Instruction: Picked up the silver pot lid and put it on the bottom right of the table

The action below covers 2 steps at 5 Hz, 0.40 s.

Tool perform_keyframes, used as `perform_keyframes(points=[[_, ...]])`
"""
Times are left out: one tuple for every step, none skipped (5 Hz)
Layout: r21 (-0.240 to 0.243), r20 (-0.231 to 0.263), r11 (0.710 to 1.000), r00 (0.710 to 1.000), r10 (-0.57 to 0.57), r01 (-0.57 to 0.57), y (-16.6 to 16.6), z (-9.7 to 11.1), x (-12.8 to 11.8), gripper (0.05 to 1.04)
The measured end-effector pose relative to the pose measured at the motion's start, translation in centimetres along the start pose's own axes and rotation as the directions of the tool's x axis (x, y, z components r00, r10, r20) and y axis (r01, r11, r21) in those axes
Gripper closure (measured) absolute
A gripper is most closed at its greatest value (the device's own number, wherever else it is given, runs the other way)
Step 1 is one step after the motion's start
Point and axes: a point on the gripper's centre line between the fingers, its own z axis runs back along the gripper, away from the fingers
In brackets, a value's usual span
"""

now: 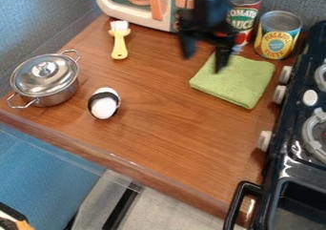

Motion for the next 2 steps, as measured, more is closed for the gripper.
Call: perform_keyframes(points=[[0.004, 0.023, 0.998, 0.998, 0.06, -0.06, 4.1, 1.1, -2.5, 0.085], [0.042, 0.005, 0.999, 1.0, 0.024, -0.024, 7.0, 1.6, -5.3, 0.084]])
